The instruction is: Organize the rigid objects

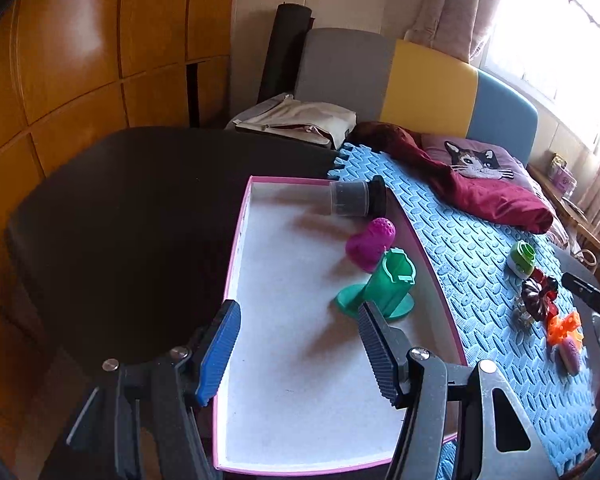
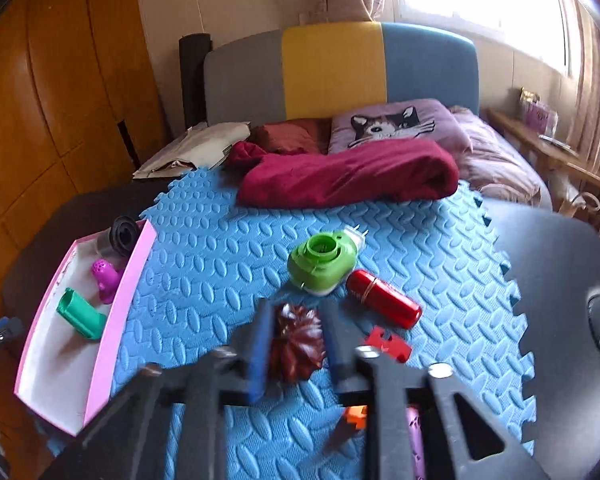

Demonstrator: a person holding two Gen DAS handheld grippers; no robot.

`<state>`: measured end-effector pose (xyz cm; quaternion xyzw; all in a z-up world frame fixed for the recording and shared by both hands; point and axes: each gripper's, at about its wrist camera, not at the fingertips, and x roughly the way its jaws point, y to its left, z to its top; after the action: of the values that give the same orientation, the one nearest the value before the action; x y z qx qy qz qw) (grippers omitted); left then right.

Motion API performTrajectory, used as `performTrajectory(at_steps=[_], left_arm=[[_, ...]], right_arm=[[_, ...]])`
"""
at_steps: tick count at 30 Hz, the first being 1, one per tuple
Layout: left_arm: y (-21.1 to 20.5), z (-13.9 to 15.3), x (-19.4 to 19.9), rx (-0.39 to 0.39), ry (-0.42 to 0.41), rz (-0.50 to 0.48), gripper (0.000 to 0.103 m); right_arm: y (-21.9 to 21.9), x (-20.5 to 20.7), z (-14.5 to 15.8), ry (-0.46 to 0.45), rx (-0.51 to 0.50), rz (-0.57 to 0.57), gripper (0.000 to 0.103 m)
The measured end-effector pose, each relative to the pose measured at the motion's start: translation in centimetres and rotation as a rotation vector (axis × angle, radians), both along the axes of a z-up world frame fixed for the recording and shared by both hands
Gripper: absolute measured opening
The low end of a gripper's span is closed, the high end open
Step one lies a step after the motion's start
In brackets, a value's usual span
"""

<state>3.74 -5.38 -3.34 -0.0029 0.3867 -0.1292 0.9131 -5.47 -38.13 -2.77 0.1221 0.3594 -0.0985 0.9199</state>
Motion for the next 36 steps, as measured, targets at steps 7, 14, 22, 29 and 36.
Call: performTrajectory(at_steps=[7,14,22,29,36], left_arm=[[-0.3,-0.2,0.0,0.007,0.011,-0.012,0.062],[0.0,-0.2,0.1,0.007,0.009,-0.008,0.062],[0.7,-0.1,0.3,0.003,0.002,0.009,0.062],[1.7,-0.2,0.2,0.004,0.0,0.031,0.062],[2.7,-0.2,0.5,-0.006,0.001,0.057,0.062]], right_arm=[[0.9,2.1,-2.1,0.043,-0.042,-0.023,0.043],[2.7,3.6,-2.7,0.052,-0.154,-0.021,0.023],[5.8,2.2,1.9,-0.061,-0.107,0.083,0.023],[12.6,2.8,3.8,-0.108,0.009,0.338,0.023],[20.4,5.0,1.0,-0.027,0.01,0.547,0.023]])
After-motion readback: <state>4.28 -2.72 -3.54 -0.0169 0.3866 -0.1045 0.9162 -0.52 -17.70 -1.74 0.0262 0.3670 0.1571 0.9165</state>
